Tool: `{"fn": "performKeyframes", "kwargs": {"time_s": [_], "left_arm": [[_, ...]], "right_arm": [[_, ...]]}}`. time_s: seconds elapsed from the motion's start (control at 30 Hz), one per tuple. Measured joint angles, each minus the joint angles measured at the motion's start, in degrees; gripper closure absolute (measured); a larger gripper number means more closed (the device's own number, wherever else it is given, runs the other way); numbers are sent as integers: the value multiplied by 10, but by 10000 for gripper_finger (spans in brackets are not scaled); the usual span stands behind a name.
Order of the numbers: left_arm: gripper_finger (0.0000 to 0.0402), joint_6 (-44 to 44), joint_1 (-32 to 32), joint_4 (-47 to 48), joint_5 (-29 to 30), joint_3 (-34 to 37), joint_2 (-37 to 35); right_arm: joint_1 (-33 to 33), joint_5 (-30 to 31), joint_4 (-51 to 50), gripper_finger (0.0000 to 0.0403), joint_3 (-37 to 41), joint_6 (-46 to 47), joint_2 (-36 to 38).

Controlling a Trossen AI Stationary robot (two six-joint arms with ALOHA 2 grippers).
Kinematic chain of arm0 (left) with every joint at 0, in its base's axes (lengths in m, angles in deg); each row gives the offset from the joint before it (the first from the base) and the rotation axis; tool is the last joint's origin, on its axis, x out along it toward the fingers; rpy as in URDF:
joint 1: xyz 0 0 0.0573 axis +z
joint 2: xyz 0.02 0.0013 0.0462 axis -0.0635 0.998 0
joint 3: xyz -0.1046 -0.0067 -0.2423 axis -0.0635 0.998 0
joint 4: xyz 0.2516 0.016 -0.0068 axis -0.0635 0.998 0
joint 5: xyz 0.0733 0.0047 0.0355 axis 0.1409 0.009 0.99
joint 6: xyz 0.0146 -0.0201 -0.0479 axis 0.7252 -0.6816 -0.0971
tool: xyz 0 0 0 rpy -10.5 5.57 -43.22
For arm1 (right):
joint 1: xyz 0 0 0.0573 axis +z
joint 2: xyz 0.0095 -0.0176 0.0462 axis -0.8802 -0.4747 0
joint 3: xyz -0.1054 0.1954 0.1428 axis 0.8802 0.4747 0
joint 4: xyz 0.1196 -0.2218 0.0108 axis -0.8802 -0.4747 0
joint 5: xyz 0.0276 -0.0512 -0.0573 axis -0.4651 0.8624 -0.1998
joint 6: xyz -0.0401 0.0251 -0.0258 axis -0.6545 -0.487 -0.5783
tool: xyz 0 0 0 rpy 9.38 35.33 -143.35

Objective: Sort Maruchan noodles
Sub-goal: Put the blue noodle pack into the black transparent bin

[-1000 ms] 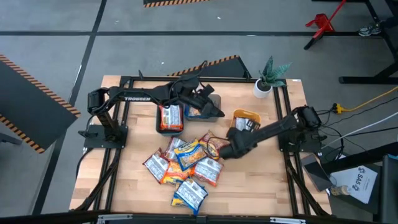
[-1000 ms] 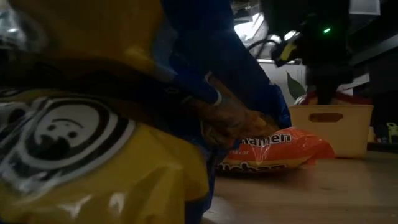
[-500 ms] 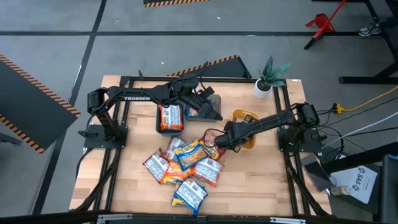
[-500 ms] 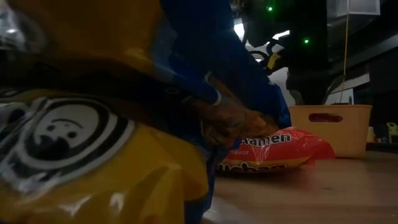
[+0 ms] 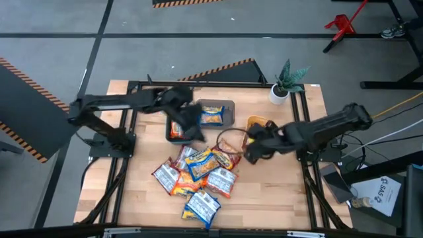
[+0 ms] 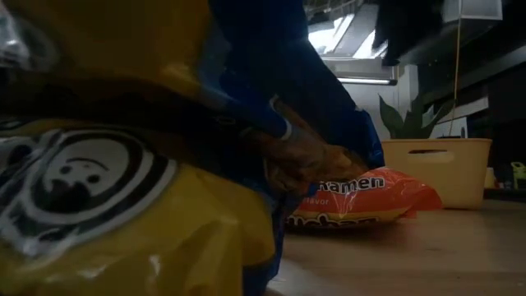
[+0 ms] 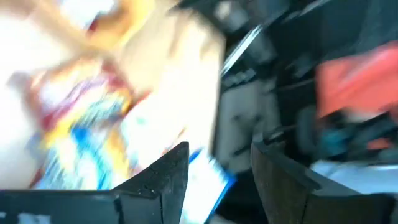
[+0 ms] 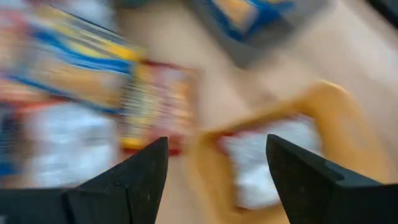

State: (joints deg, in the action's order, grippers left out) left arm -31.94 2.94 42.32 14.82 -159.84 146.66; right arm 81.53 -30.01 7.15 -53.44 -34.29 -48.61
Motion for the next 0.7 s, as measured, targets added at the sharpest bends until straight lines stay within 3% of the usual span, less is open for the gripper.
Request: {"fn": "performKeyframes", "kwargs": {"time_s": [0.13, 0.27, 0.47, 0.7], "left_arm": [[234, 8, -121, 79, 153, 6, -54], [234, -33, -242, 41, 266, 43, -75], [234, -99, -357, -179, 328, 153, -71], [234, -163, -414, -376, 416, 279, -21]], "right_arm": [[82, -2, 109, 148, 0, -71, 0], [144, 3, 211, 148, 0, -177, -50], [188, -10, 332, 148, 1, -310, -150], [224, 6, 455, 148, 1, -468, -232]]}}
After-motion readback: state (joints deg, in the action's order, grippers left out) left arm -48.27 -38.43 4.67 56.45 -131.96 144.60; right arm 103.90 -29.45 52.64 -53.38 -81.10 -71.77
